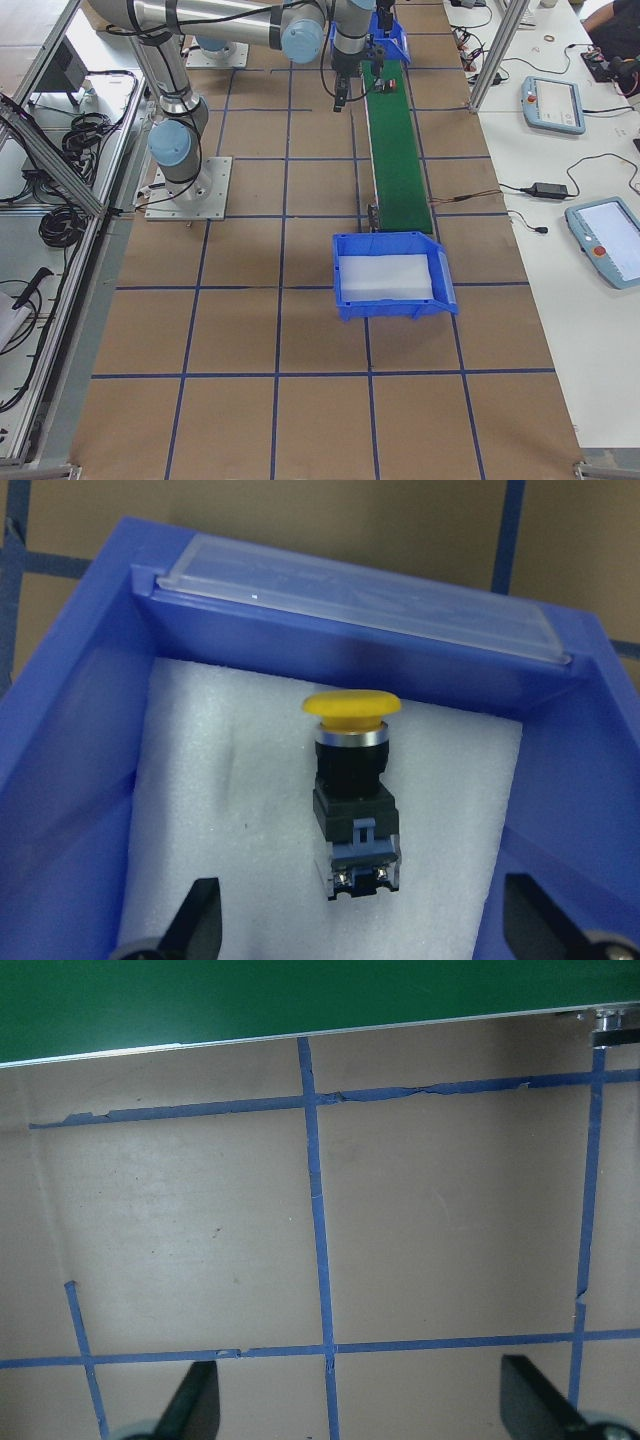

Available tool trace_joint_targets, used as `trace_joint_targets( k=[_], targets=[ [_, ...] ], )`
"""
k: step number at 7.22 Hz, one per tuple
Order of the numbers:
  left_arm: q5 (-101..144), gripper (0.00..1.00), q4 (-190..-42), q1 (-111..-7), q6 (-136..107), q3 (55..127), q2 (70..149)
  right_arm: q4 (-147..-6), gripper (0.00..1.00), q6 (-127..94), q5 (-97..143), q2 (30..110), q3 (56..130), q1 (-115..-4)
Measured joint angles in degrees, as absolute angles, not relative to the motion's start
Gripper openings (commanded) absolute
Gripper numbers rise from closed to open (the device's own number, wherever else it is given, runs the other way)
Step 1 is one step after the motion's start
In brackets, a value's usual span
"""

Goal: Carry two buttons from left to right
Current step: 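Lower the left gripper into the bin and grasp the yellow-capped button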

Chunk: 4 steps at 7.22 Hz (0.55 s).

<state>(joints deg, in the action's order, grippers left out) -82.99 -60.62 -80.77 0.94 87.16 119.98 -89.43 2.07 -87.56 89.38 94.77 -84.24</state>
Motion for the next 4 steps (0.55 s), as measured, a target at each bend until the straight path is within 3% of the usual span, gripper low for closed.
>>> trace_joint_targets(
  k=[4],
  targets=[
    [-82.9, 0.98, -59.1, -80.8, 0.9, 87.3, 122.2, -89.2, 1.0, 2.1, -87.6, 89.5, 94.7, -84.2]
  ],
)
